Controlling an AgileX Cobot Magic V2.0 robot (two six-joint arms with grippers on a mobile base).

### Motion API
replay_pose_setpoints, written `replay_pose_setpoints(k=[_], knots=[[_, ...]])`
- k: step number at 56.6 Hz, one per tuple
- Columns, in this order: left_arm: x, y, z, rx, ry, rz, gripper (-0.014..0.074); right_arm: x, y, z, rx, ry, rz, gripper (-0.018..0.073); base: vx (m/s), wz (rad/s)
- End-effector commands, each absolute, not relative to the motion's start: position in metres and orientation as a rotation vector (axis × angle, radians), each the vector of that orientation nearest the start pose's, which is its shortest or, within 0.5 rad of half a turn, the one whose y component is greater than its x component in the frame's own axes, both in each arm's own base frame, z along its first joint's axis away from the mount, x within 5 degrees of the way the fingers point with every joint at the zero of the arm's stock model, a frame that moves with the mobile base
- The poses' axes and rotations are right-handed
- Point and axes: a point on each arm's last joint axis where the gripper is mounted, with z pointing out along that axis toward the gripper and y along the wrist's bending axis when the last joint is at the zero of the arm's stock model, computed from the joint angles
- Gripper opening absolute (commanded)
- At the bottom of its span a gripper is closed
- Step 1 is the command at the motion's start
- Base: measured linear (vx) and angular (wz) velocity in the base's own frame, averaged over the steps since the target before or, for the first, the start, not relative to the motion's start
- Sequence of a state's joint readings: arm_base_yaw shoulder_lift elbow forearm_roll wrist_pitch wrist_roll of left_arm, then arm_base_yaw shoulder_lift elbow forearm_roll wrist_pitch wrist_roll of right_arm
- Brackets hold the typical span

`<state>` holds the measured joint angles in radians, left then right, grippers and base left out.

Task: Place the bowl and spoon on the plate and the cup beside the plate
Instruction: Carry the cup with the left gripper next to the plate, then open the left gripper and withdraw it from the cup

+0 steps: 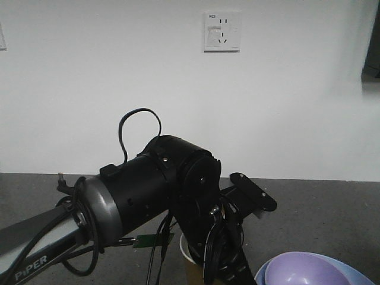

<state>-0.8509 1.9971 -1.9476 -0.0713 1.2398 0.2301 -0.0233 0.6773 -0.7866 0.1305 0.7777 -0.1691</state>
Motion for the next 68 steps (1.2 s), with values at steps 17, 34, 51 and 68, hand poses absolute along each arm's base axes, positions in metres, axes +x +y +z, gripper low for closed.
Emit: replay_pose_setpoints(k=[17, 34, 51, 68], knots=[[0.275, -0.330, 0.343, 1.365, 2.300, -0.339, 0.0200, 0.126, 0.005, 0.366, -0.111, 2.044, 0.019, -0.0009, 0.00, 0.00], [0.275, -0.330, 0.357, 1.351, 2.269, -0.348, 0.0499, 0.126, 0.005, 0.366, -0.111, 2.045, 0.020, -0.0009, 0.00, 0.00], [0.267, -0.320, 0.402, 1.306, 2.179, -0.379, 0.0481, 0.126, 0.005, 0.366, -0.111, 2.045, 0.020, -0.0009, 0.00, 0.00], [0.242, -0.277, 0.469, 1.174, 2.010, -0.314, -0.0010, 0.126, 0.005, 0.366, -0.111, 2.041, 0.018, -0.0009, 0.00, 0.00]])
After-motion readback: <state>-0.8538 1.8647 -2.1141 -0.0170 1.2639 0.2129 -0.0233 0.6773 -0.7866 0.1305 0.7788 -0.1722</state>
